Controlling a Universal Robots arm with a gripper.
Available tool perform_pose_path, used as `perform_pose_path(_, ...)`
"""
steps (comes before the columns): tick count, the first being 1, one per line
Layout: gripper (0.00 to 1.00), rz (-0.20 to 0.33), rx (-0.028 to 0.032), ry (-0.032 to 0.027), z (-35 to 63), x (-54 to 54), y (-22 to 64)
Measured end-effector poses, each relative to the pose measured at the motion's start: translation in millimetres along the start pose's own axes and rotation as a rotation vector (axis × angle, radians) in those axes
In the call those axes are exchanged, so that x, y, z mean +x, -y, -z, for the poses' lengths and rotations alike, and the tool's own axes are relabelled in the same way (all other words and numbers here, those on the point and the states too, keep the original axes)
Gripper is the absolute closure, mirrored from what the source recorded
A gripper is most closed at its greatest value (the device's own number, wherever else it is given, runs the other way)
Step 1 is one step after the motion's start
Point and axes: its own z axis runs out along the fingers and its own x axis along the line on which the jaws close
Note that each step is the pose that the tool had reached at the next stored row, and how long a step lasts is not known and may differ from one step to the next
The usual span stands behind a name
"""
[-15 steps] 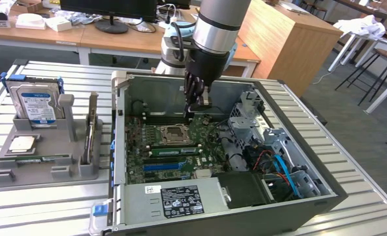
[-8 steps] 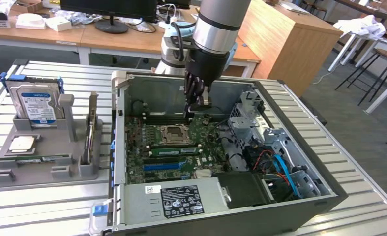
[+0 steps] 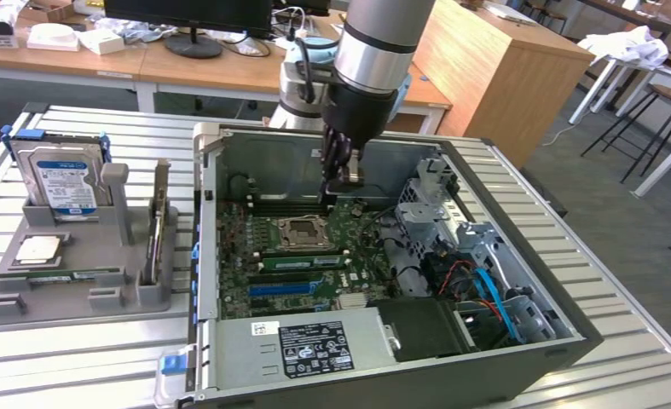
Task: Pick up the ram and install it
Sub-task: 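Press down the ram until it locks into place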
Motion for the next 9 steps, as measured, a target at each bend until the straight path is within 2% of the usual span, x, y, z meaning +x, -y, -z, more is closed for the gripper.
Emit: perform_pose_path(9,0.9,-0.163,0.0039,0.005,-0.4,0.0,0.0)
